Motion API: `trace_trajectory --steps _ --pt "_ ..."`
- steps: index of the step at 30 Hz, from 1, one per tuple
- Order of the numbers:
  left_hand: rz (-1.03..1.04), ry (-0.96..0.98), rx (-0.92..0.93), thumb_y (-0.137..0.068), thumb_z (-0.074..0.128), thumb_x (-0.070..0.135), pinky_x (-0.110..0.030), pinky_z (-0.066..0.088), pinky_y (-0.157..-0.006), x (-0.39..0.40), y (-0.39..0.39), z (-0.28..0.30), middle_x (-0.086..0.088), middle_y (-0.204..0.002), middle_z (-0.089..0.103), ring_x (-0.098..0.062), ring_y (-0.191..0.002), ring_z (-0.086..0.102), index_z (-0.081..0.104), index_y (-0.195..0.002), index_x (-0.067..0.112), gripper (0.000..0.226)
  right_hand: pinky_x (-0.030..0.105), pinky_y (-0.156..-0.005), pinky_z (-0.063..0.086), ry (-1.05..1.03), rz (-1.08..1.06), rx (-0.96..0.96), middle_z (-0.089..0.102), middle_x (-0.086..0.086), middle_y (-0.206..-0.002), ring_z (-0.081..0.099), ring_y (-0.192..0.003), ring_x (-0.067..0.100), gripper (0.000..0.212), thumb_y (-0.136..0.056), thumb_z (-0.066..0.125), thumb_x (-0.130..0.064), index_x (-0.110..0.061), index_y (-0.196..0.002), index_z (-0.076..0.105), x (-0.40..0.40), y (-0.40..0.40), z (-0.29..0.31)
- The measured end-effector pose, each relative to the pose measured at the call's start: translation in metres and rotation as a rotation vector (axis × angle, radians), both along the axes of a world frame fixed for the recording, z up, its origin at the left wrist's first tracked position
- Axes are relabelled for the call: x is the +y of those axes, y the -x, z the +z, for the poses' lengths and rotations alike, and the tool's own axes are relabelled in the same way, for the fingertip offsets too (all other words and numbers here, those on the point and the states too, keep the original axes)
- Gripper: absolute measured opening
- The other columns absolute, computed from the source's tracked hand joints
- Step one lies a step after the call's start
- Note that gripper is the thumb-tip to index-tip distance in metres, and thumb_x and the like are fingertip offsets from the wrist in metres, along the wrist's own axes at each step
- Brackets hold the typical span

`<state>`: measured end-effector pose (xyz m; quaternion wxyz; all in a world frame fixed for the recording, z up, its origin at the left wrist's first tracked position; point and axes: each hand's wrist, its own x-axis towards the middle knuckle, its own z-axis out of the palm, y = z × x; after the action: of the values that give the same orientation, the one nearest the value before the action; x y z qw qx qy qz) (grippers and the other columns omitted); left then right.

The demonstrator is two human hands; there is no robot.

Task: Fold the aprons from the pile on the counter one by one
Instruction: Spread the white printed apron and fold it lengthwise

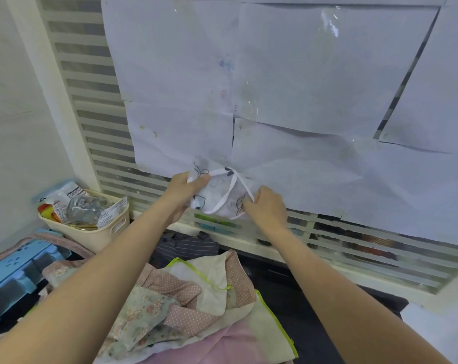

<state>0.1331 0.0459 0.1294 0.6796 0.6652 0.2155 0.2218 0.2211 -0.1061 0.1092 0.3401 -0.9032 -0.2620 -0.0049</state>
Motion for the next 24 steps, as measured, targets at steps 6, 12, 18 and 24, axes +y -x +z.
trace_trajectory --steps 6,12,18,24 --pt "-0.229 -0.146 0.128 -0.091 0.058 0.023 -0.038 0.051 -0.085 0.004 0.015 -0.011 -0.015 -0.099 0.069 -0.025 -0.089 0.065 0.064 -0.096 0.001 0.023 0.028 -0.052 0.029 -0.092 0.078 -0.052 0.042 -0.001 -0.066 0.039 -0.062 0.016 0.033 -0.086 0.055 -0.018 -0.017 -0.060 0.033 0.002 -0.019 0.049" --pt "-0.324 -0.088 0.035 -0.092 0.057 0.016 -0.023 0.055 -0.063 -0.007 0.004 0.025 -0.002 -0.084 0.073 -0.013 -0.076 0.069 0.064 -0.087 0.010 0.011 0.025 -0.047 0.026 -0.373 -0.038 0.231 0.034 -0.001 -0.056 0.031 -0.049 0.015 0.031 -0.084 0.054 -0.019 -0.015 -0.058 0.037 0.003 -0.030 0.080" --pt "-0.280 -0.090 -0.031 -0.092 0.057 0.027 -0.034 0.052 -0.086 -0.019 -0.017 0.062 -0.012 -0.103 0.068 -0.023 -0.093 0.064 0.061 -0.114 -0.001 0.036 0.024 -0.049 0.031 -0.476 -0.096 0.294 0.040 0.002 -0.059 0.037 -0.052 0.016 0.023 -0.079 0.056 -0.013 -0.011 -0.061 0.042 -0.010 -0.040 0.142" --pt "-0.166 -0.283 -0.202 -0.088 0.064 0.030 -0.029 0.046 -0.072 -0.039 -0.042 0.126 -0.006 -0.087 0.059 -0.017 -0.079 0.056 0.064 -0.089 0.011 0.019 0.012 -0.035 0.036 -0.815 -0.021 0.503 0.044 0.001 -0.035 0.044 -0.026 0.009 0.022 -0.082 0.048 0.005 -0.008 -0.063 0.045 -0.052 -0.034 0.231"
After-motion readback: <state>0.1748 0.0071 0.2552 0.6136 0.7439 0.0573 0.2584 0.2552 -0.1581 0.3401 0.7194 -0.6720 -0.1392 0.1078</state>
